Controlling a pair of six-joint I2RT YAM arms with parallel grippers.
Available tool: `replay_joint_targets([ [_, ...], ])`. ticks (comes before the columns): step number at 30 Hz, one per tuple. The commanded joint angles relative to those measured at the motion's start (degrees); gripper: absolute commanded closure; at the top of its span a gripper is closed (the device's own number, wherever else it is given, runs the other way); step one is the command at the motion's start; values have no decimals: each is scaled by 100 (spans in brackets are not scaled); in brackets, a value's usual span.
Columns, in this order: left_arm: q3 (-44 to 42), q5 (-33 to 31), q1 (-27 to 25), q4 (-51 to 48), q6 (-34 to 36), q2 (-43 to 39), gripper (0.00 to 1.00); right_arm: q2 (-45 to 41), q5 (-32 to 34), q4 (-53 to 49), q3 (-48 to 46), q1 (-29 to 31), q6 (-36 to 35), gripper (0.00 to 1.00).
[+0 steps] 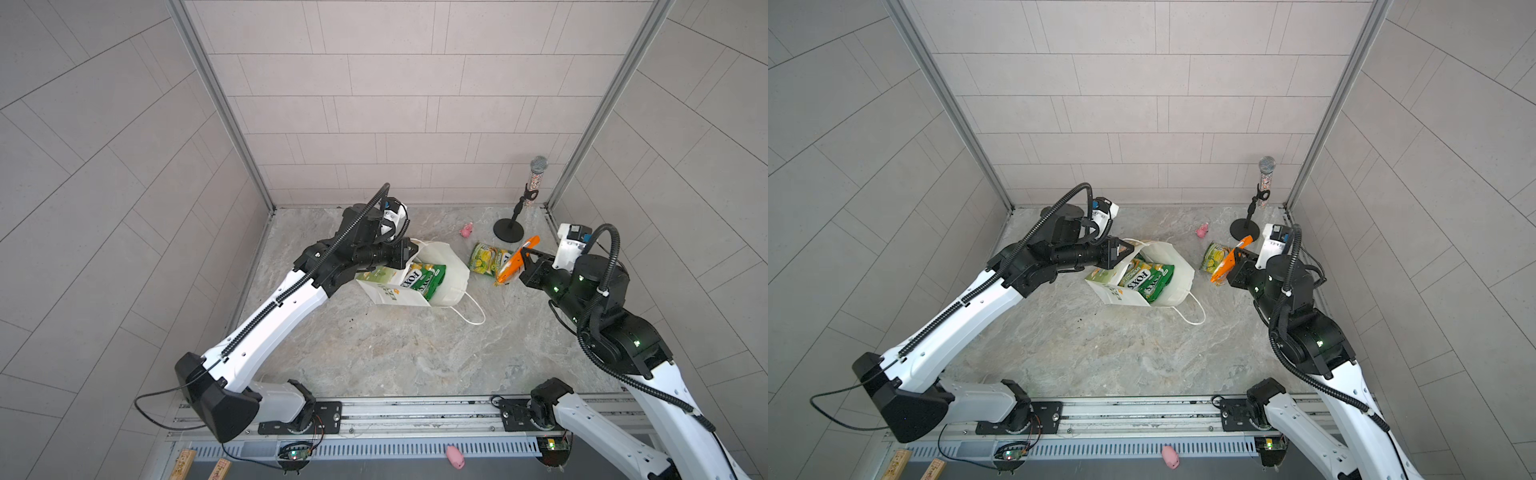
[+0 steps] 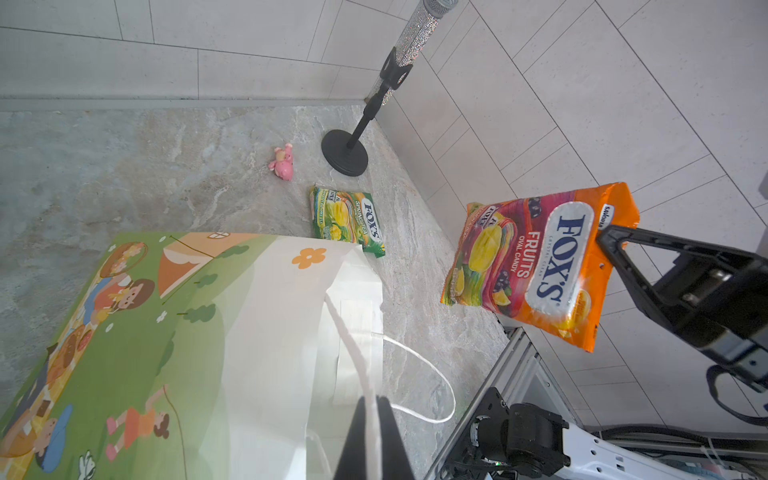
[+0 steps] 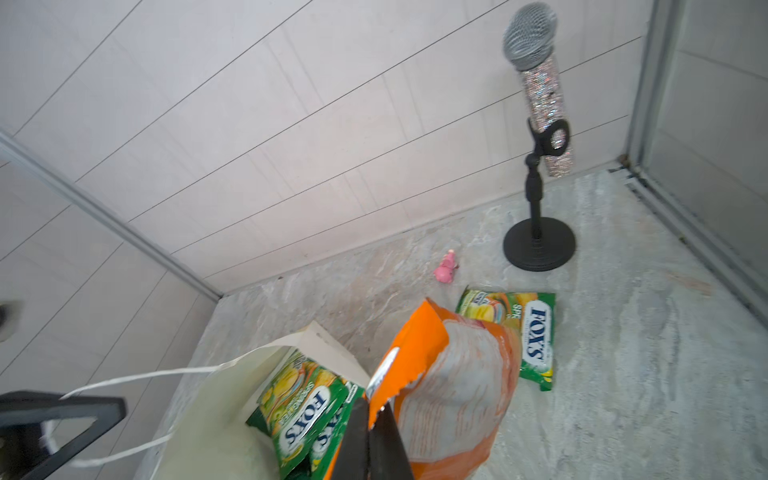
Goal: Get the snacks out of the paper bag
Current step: 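Lower the orange packet onto the floor beside the green packet, open right gripper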
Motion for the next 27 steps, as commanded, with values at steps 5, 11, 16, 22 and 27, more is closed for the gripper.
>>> replay_joint_targets([
  [5, 10, -73, -28, -90, 139, -187, 100, 483, -1193, -112, -663, -1111, -463, 100],
  [11, 1, -108, -36, -99, 148, -196, 100, 911, -1782, 299, -1078, -1219, -593, 100],
  [16, 1, -99, -23, -99, 164, -195, 100, 1279, -2202, 725, -1271, -1232, -545, 100],
  [22, -16, -107, -27, -107, 170, -222, 100, 1667, -2835, 1222, -1412, -1306, -434, 100],
  [27, -25, -112, -27, -107, 174, -223, 100, 1868, -3243, 1556, -1559, -1348, -331, 100],
])
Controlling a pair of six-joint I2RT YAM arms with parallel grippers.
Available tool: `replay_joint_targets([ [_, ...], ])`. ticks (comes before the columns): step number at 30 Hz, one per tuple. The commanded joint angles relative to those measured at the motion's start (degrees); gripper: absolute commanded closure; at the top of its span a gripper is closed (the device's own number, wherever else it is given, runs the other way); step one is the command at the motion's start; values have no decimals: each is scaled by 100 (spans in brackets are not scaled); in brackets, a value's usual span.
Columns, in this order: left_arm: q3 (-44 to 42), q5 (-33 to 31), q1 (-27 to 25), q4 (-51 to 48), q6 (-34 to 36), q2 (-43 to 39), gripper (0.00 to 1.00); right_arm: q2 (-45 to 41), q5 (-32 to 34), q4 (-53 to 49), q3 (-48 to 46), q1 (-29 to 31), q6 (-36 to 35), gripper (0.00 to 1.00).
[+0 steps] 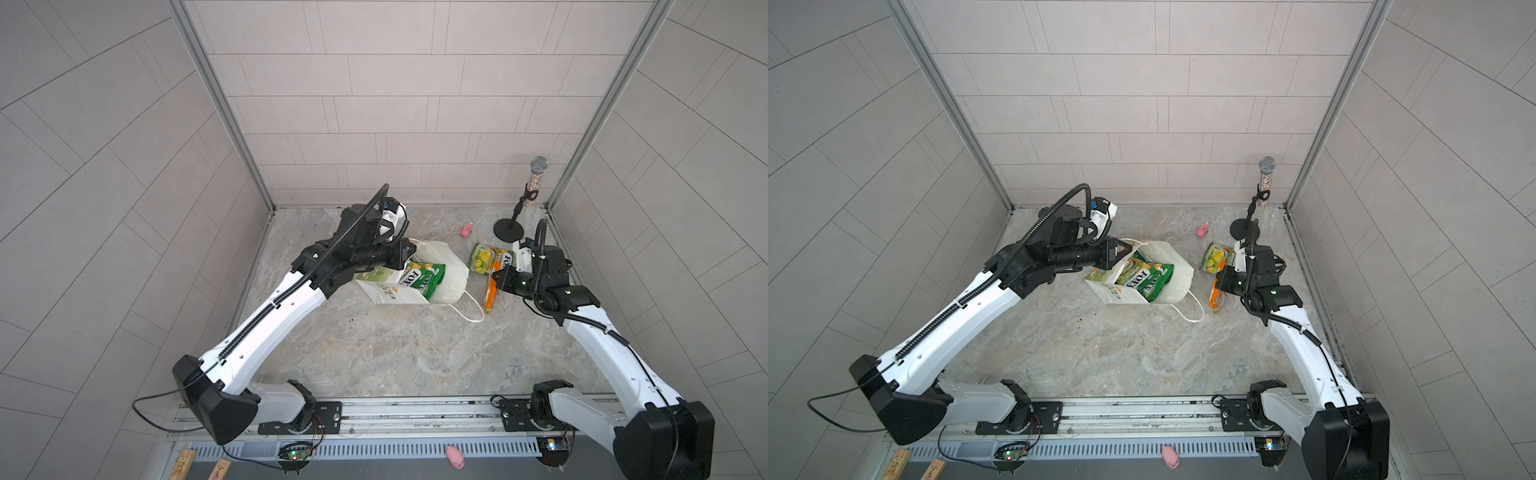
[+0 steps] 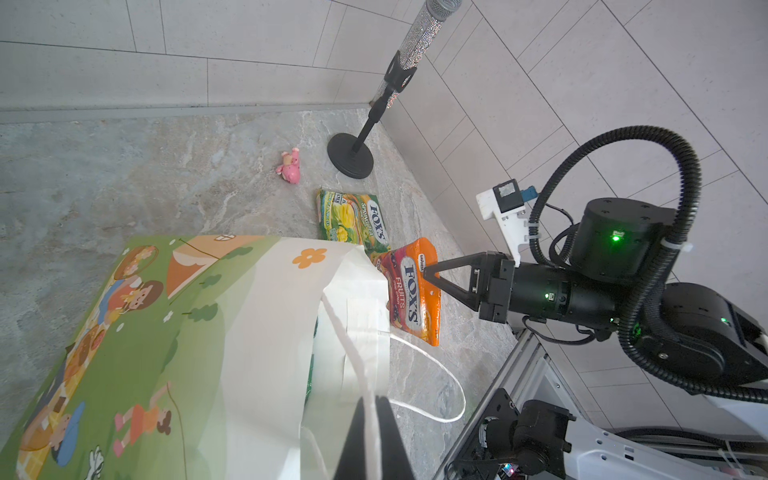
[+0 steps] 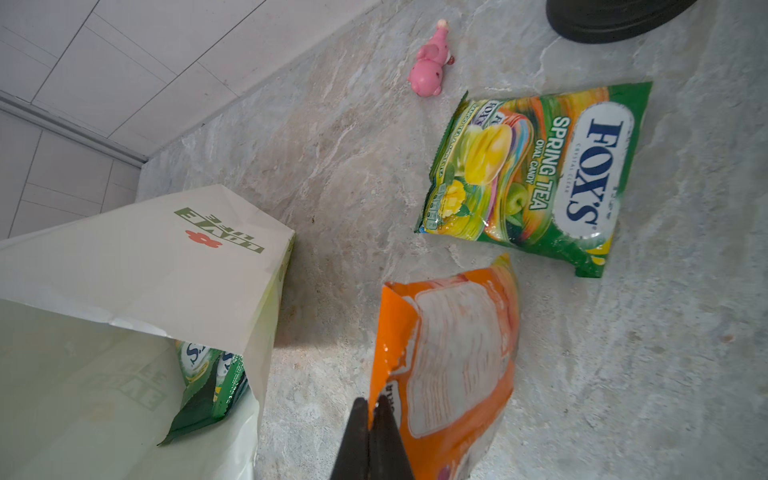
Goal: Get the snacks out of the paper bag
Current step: 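Lower the orange packet onto the floor beside the green packet, open right gripper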
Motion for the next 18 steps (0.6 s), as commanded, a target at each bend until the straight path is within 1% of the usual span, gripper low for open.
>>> replay_joint_targets([
  [1, -26, -24, -33, -35, 76, -179, 100, 49, -504, 592, -47, -20, 115, 100],
  [8, -25, -33, -32, -35, 67, -170, 100, 309, -1010, 1156, -268, -48, 384, 100],
  [11, -25, -32, -29, -29, 67, -167, 100, 487, -1122, 1178, -340, -146, 397, 100],
  [13, -25, -33, -29, -43, 56, -165, 100, 511, -1159, 1133, -411, -298, 241, 100],
  [15, -25, -27, -32, -48, 58, -169, 100, 503, -1097, 851, -410, -462, 3, 100],
  [18, -16, -20, -35, -43, 64, -170, 100, 524, -754, 215, -310, -642, -518, 100],
])
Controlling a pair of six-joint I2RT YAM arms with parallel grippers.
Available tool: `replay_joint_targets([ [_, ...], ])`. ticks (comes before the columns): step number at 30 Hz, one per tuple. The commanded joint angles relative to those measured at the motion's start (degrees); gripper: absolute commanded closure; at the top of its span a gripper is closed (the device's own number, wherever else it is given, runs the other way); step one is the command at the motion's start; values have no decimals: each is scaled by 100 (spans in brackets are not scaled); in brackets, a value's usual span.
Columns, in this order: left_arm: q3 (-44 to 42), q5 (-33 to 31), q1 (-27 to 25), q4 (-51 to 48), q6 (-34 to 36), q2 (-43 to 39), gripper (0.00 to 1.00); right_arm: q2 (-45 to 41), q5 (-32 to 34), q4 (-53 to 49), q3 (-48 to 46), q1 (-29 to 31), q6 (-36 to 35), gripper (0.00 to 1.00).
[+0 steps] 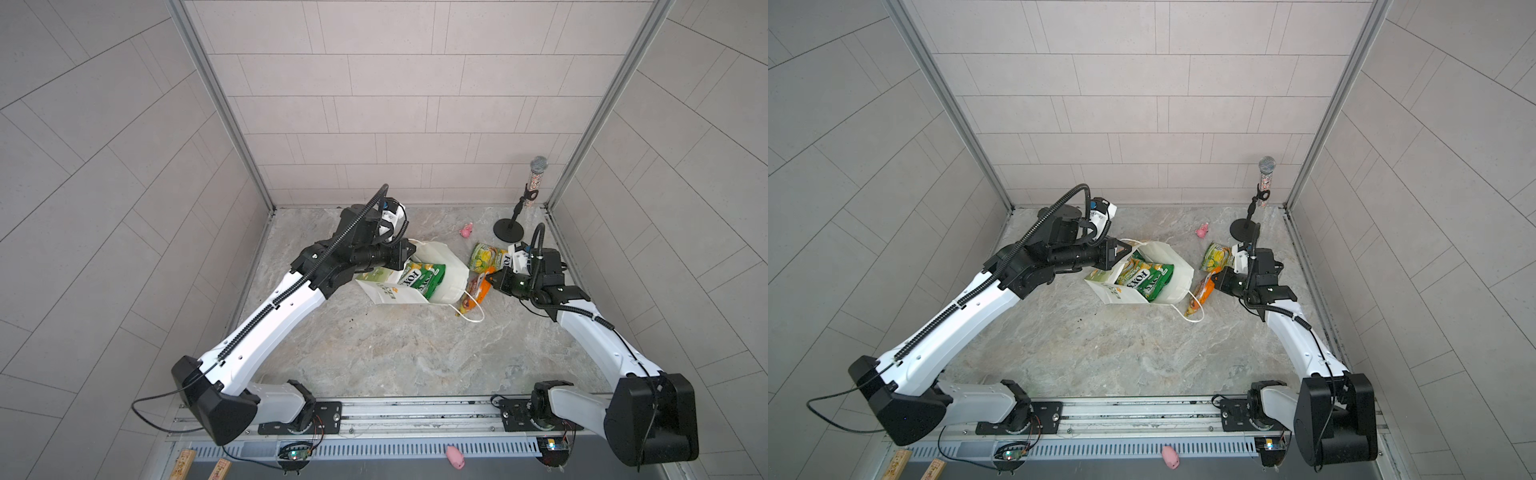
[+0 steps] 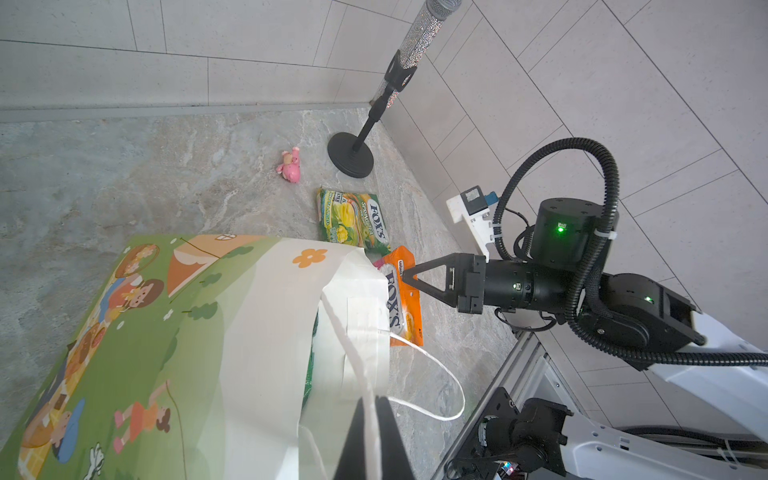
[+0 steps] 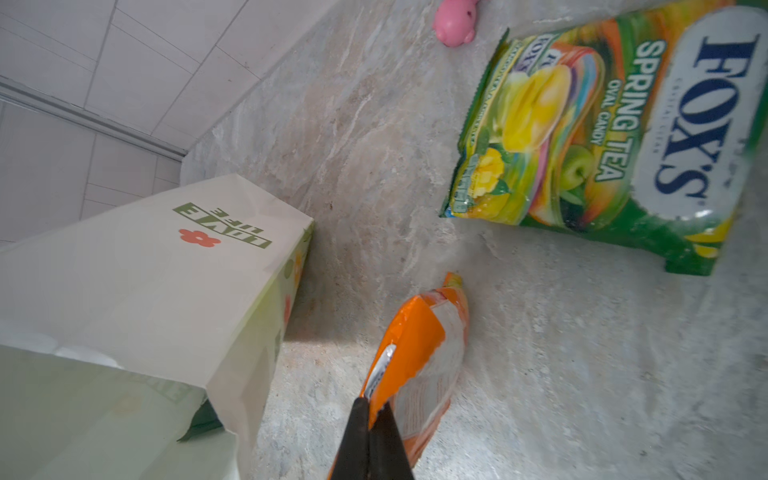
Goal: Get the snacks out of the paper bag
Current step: 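Lower the orange packet onto the floor beside the green packet, open right gripper, then move the right gripper back over the bag opening toward the green packets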
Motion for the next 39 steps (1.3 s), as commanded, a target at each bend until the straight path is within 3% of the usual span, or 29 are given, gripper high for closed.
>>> replay_joint_targets([
  [1, -8, -23, -30, -22, 67, -152, 100, 2, 353, -669, 132, -140, -701, 100],
  [9, 79, 12, -32, -56, 108, -102, 100, 352, 1498, -1258, 197, -139, -1131, 100],
  [14, 72, 43, -24, -33, 94, -81, 100, 724, 1405, -1143, 256, -134, -1070, 100],
  [28, 36, 121, -29, 40, 32, -54, 100, 1596, 2330, -1641, 795, -129, -1273, 100],
  [33, 36, 153, -29, 31, 31, -64, 100, 1344, 2623, -1590, 752, -125, -1209, 88],
  [36, 19, 144, -32, 31, 32, -68, 100, 1145, 2677, -1567, 694, -131, -1125, 70],
  [39, 10, 162, -36, 31, 15, -64, 100, 860, 2681, -1552, 618, -134, -1005, 61],
])
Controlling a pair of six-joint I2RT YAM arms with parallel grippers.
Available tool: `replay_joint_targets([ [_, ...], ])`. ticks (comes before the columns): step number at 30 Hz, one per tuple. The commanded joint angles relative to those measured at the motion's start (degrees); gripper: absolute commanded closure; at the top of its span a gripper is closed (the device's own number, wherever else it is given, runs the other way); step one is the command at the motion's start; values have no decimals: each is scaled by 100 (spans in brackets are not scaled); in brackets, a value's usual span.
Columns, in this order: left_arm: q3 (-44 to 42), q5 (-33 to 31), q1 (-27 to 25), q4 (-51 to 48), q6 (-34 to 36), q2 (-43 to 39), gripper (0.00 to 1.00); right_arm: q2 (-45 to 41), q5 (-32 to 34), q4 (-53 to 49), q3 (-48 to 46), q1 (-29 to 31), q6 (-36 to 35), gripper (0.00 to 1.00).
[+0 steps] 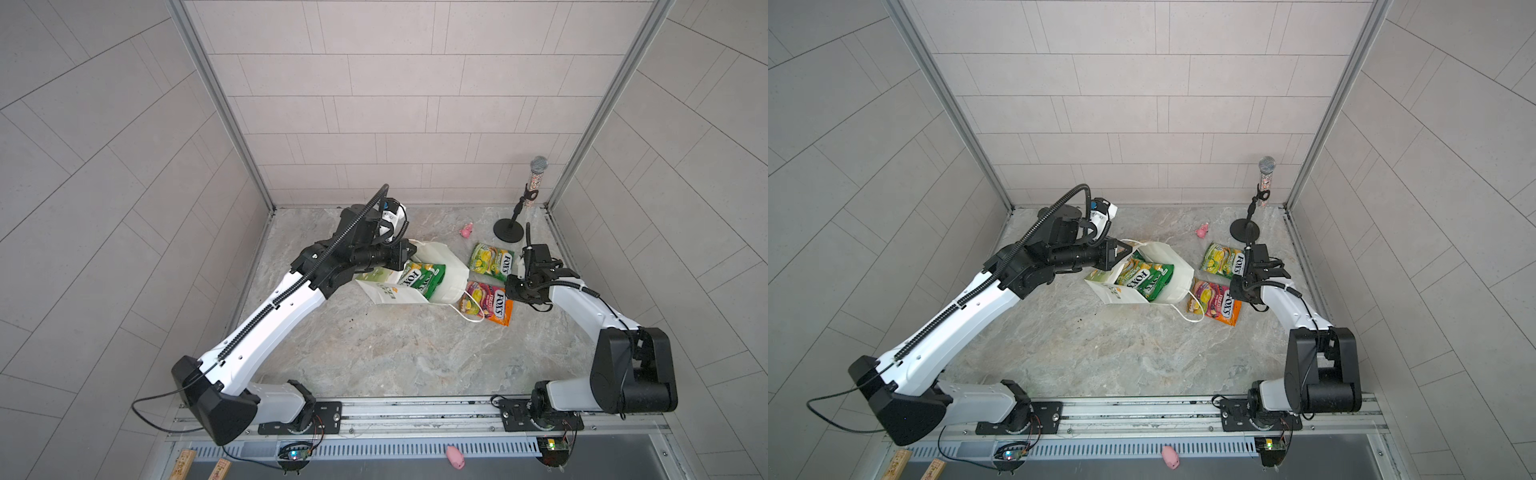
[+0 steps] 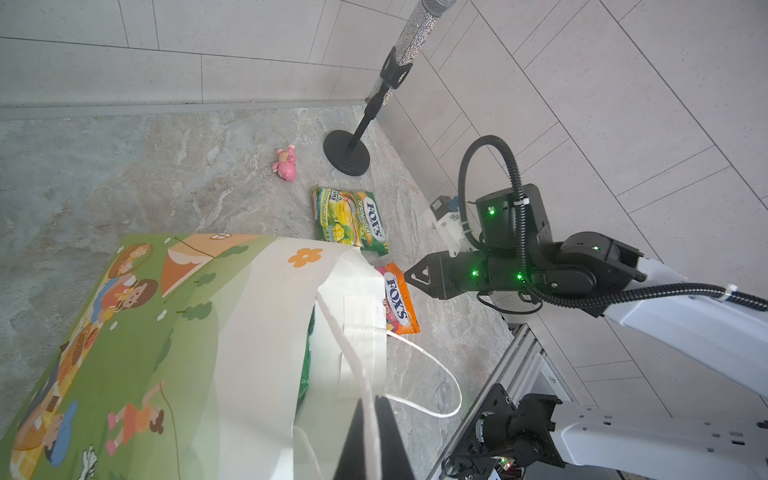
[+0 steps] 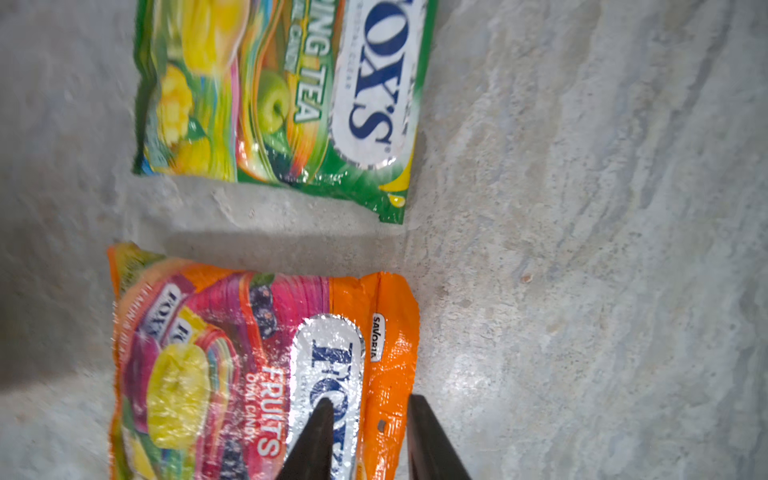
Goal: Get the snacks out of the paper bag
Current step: 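Move the right gripper back over the bag opening toward the green packets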
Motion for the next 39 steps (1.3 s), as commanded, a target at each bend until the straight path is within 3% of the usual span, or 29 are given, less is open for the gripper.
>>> replay_joint_targets([
  [1, 10, 89, -34, 33, 1, -64, 100, -414, 156, -83, -82, 0, 146, 60],
  [4, 19, 147, -38, 54, -35, -64, 100, -846, -365, 43, -178, 8, 265, 59],
  [8, -25, 399, -37, 232, -225, -38, 100, -1465, -1934, 745, -460, 78, 804, 59],
  [11, -47, 556, -42, 329, -356, -7, 100, -1878, -2309, 1263, -603, 527, 1384, 60],
  [18, -119, 549, -118, 340, -399, -33, 100, -2401, -1542, 1951, -636, 2015, 1978, 63],
  [26, -157, 433, -255, 340, -504, -11, 100, -2030, -650, 2362, -647, 3311, 2354, 67],
  [34, -122, 371, -381, 340, -557, 7, 100, -1510, 111, 2525, -810, 4113, 2281, 68],
  [39, -122, 297, -422, 340, -571, 0, 100, -1139, 245, 2538, -860, 4341, 2227, 67],
])
